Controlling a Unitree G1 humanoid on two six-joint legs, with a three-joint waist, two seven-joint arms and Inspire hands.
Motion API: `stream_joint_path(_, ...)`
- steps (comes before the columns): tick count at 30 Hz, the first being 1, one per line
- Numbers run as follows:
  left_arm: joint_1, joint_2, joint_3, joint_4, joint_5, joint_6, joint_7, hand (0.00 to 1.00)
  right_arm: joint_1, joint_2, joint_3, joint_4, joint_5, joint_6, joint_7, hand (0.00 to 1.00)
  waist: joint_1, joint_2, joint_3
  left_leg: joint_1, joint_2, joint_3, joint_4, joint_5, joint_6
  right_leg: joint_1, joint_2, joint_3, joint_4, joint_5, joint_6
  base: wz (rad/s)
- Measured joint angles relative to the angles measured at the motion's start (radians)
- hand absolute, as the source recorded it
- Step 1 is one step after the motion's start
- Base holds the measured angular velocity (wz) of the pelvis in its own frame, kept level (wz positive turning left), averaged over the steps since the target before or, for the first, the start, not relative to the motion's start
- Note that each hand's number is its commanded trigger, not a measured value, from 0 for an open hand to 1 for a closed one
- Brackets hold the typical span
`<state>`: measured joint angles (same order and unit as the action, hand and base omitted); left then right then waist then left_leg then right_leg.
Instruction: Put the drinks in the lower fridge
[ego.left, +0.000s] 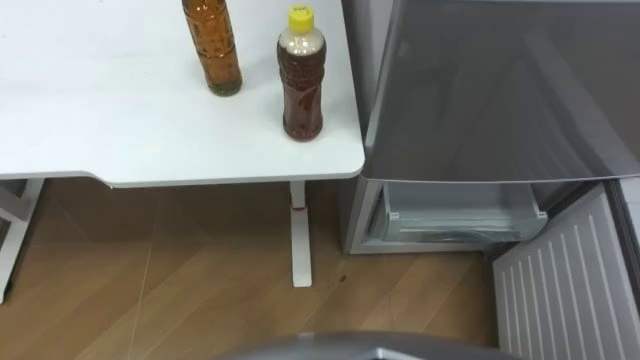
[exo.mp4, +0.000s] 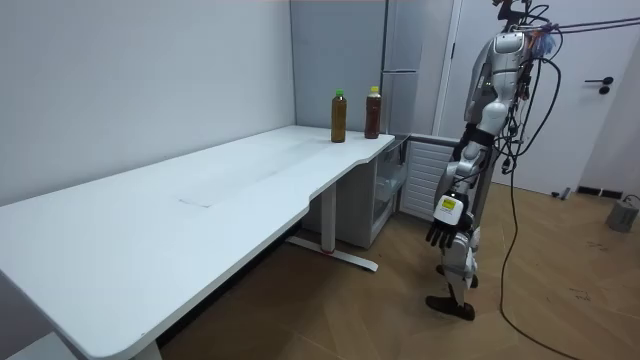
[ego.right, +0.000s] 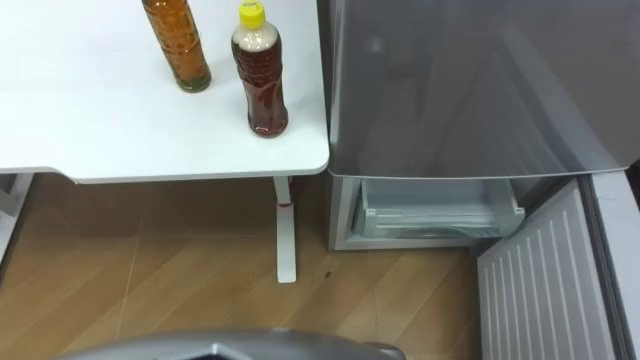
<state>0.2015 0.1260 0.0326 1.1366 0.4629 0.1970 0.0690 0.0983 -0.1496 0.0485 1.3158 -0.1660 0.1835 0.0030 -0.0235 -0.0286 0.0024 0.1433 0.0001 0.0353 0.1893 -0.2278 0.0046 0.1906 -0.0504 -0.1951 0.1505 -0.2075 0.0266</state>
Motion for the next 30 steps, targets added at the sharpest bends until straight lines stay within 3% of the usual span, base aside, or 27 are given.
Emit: stream_joint_path(30,-0.008,-0.001,0.006,0.014,-0.039,-0.020,-0.037,0.00,0.001,-0.001,0.007,0.008,-0.035,-0.013,0.019,0.00,0.003,0.008,0.0001,0.003,0.000,0.005,-0.001,0.000,0.000,0.001,0.000,0.005,0.000,0.000,0.000,0.00)
